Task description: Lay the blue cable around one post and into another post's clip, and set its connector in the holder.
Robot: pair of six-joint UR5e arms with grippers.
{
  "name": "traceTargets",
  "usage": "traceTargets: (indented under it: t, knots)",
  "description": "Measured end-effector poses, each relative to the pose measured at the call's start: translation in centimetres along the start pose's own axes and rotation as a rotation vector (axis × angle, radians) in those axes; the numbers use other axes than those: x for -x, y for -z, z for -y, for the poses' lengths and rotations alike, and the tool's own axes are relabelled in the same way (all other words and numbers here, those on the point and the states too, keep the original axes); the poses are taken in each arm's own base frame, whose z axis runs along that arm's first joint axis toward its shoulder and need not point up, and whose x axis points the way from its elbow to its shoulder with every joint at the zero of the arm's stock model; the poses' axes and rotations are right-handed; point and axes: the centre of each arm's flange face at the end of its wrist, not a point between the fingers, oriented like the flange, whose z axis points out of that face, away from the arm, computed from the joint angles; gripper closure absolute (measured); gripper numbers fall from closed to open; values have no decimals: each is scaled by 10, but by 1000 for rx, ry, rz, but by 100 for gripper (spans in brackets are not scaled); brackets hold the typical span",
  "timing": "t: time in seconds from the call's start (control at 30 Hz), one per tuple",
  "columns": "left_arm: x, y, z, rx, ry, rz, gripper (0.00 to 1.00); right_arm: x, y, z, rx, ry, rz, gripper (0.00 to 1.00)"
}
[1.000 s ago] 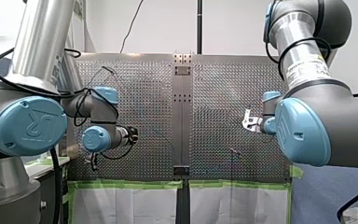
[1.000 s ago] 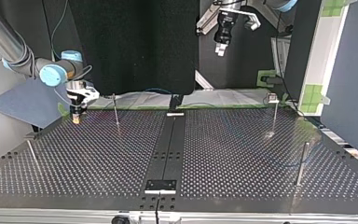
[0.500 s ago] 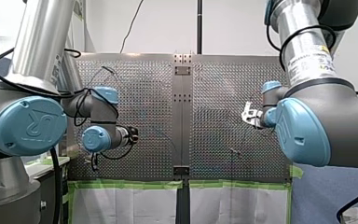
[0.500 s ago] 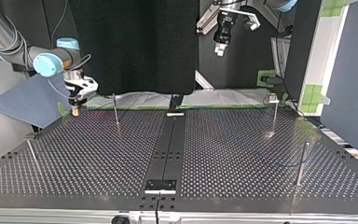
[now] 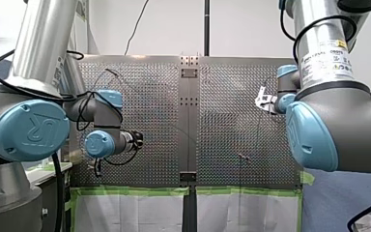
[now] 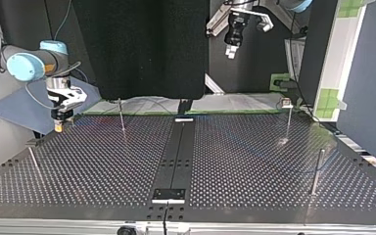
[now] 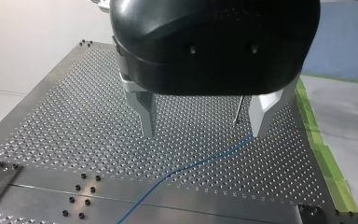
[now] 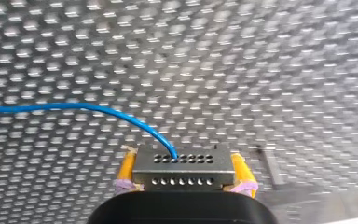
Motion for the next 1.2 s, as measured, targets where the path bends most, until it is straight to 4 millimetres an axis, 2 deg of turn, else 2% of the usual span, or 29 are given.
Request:
traceTargets:
  t: [0.3, 0.63, 0.77, 1.0, 1.2]
  knots:
    - [0, 0, -1, 3, 0, 0, 1, -56, 7, -3, 4, 41, -75, 100]
    - [0, 0, -1, 5, 0, -1, 1, -106, 21, -6, 22, 88, -139, 100]
    - [0, -1, -1, 5, -1, -1, 1, -111, 23, -11, 35, 98, -140, 100]
    - [0, -1, -1, 5, 0, -1, 1, -97, 19, -27, 62, 102, -108, 100]
    - [0, -1, -1, 5, -1, -2, 1, -93, 17, -37, 78, 102, -98, 100]
